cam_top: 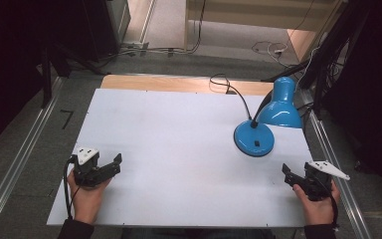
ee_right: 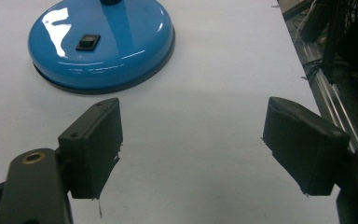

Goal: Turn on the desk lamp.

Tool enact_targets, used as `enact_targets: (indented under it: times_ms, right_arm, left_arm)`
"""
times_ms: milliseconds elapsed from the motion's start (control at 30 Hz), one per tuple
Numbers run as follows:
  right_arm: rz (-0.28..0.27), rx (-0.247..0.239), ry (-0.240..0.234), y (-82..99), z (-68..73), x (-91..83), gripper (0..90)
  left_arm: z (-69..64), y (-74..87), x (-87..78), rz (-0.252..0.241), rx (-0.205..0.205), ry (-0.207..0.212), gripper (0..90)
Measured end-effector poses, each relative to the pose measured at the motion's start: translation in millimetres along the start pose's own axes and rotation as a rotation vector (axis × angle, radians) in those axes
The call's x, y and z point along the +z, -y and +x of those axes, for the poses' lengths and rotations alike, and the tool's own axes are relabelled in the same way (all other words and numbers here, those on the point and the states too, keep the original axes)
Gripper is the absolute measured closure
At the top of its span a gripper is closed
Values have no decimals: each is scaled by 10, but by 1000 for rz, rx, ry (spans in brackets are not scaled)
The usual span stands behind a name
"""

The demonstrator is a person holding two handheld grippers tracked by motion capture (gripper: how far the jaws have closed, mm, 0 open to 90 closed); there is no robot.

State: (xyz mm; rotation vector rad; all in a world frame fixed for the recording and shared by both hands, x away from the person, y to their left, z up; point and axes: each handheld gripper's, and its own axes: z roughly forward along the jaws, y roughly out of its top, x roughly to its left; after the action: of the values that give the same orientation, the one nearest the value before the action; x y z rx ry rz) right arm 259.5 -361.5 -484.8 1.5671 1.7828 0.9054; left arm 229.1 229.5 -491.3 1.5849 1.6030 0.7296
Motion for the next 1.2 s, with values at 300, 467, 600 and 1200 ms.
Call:
enact_targets:
  times_ms: [300,467,600,1200]
  right_arm:
    - [9,-6,-28,-24,56,26,213]
    - [3,-8,-38,-31,73,27,267]
    - [-4,-1,-57,-31,76,41,354]
    - [16,-55,-68,-87,153,138,545]
  left_arm:
    - [-3,0,-1,-1,-2,1,232]
    - [0,0,5,-1,-5,1,232]
    - [-8,2,13,-2,-5,2,232]
    - [-8,5,26,3,-2,-2,236]
